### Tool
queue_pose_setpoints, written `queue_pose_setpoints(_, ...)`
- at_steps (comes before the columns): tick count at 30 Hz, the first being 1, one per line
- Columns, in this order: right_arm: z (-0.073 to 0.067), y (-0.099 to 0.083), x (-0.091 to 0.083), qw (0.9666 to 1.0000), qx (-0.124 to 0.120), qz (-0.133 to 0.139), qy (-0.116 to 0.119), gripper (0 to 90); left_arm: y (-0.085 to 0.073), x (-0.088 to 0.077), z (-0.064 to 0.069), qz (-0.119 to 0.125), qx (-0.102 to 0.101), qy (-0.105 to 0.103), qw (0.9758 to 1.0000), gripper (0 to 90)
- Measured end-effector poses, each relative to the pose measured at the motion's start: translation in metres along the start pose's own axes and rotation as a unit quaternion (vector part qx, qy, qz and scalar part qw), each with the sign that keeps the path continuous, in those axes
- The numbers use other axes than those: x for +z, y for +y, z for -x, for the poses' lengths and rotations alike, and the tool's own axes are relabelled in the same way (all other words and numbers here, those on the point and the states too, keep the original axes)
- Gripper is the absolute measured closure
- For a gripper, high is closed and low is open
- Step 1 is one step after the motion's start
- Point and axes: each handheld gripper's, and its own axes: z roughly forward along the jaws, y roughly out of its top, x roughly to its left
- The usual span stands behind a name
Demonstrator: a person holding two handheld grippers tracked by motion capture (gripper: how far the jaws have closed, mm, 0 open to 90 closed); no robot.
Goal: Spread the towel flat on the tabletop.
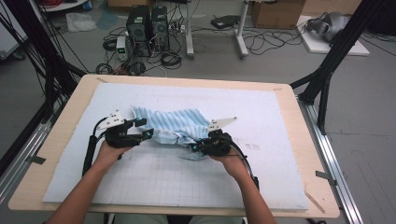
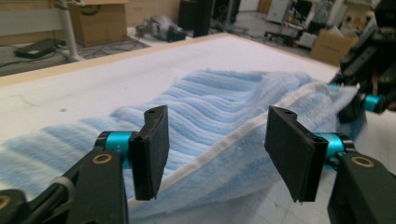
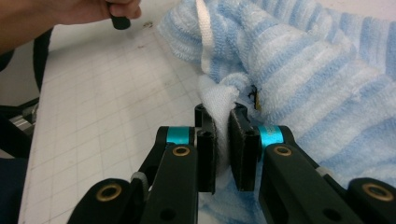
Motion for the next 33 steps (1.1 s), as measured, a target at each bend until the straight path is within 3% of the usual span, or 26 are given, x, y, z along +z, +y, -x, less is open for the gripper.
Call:
queue_pose_setpoints(3,0.0,-0.002,-0.001,1.0,-0.001,-0.001,0.0,82.5,-0.002,0.009,0.004,-0.016,0.015,0.002,0.9997,37.1)
queue_pose_setpoints(5,-0.001,-0.002,-0.002,1.0,0.002,-0.004,0.001,82.5,-0.006,0.014,0.005,-0.05,0.035,0.01,0.9981,40.4)
queue_pose_setpoints(6,-0.001,-0.002,-0.003,1.0,0.0,0.0,0.005,82.6,-0.008,0.016,0.007,-0.079,0.053,0.019,0.9953,62.1)
queue_pose_setpoints(7,-0.001,-0.002,-0.003,1.0,0.0,0.0,0.005,82.6,-0.008,0.016,0.007,-0.079,0.053,0.019,0.9953,71.2)
queue_pose_setpoints(8,-0.002,-0.002,-0.005,0.9999,0.002,0.003,0.01,82.5,-0.01,0.017,0.007,-0.099,0.075,0.032,0.9918,82.5)
queue_pose_setpoints(9,-0.002,-0.002,-0.007,0.9999,0.002,0.004,0.012,82.6,-0.01,0.017,0.007,-0.099,0.075,0.032,0.9918,87.5)
queue_pose_setpoints(10,-0.002,-0.003,-0.008,0.9998,0.003,0.005,0.018,82.6,-0.009,0.017,0.006,-0.101,0.076,0.045,0.991,89.3)
queue_pose_setpoints(12,-0.003,-0.004,-0.01,0.9997,0.004,0.007,0.024,82.5,-0.008,0.014,0.003,-0.095,0.071,0.06,0.9911,89.6)
queue_pose_setpoints(15,-0.003,-0.004,-0.013,0.9996,0.008,0.013,0.024,82.4,-0.006,0.009,0.0,-0.079,0.062,0.061,0.9931,89.6)
queue_pose_setpoints(16,-0.002,-0.005,-0.016,0.9995,0.012,0.019,0.022,82.0,-0.004,0.008,0.002,-0.052,0.051,0.039,0.9966,84.2)
queue_pose_setpoints(17,-0.002,-0.005,-0.016,0.9995,0.012,0.019,0.022,82.0,-0.004,0.008,0.002,-0.052,0.051,0.039,0.9966,75.1)
queue_pose_setpoints(18,-0.001,-0.005,-0.017,0.9995,0.015,0.02,0.019,81.8,-0.002,0.008,0.003,-0.029,0.028,0.011,0.9991,75.1)
queue_pose_setpoints(19,0.0,-0.006,-0.017,0.9995,0.014,0.023,0.019,81.8,-0.002,0.009,0.004,-0.02,0.022,-0.005,0.9996,60.9)
queue_pose_setpoints(20,0.002,-0.007,-0.019,0.9994,0.019,0.024,0.013,81.7,-0.001,0.011,0.006,-0.014,0.023,-0.025,0.9993,51.2)
queue_pose_setpoints(21,0.002,-0.007,-0.019,0.9994,0.019,0.024,0.013,81.7,-0.001,0.012,0.008,-0.013,0.019,-0.036,0.9991,51.2)
queue_pose_setpoints(22,0.004,-0.008,-0.019,0.9994,0.023,0.024,0.013,81.7,-0.002,0.019,0.013,-0.025,0.013,-0.061,0.9978,42.0)
queue_pose_setpoints(24,0.004,-0.008,-0.02,0.9994,0.024,0.023,0.014,81.5,-0.003,0.021,0.014,-0.03,0.018,-0.067,0.9971,40.5)
queue_pose_setpoints(27,0.003,-0.008,-0.02,0.9994,0.022,0.023,0.014,81.4,-0.008,0.032,0.021,-0.065,0.042,-0.067,0.9947,40.4)
queue_pose_setpoints(28,0.003,-0.009,-0.02,0.9994,0.024,0.019,0.013,81.5,-0.01,0.035,0.024,-0.093,0.067,-0.064,0.9914,55.9)
queue_pose_setpoints(29,0.003,-0.009,-0.02,0.9995,0.023,0.019,0.013,81.7,-0.01,0.035,0.024,-0.093,0.067,-0.064,0.9914,71.2)
queue_pose_setpoints(30,0.003,-0.009,-0.021,0.9995,0.023,0.018,0.013,82.0,-0.011,0.035,0.025,-0.105,0.084,-0.058,0.9892,82.9)
queue_pose_setpoints(31,0.003,-0.009,-0.021,0.9995,0.023,0.018,0.013,82.0,-0.011,0.035,0.025,-0.115,0.093,-0.05,0.9878,82.9)
queue_pose_setpoints(33,0.002,-0.012,-0.023,0.9995,0.021,0.014,0.017,83.6,-0.011,0.032,0.02,-0.121,0.086,-0.033,0.9883,87.8)
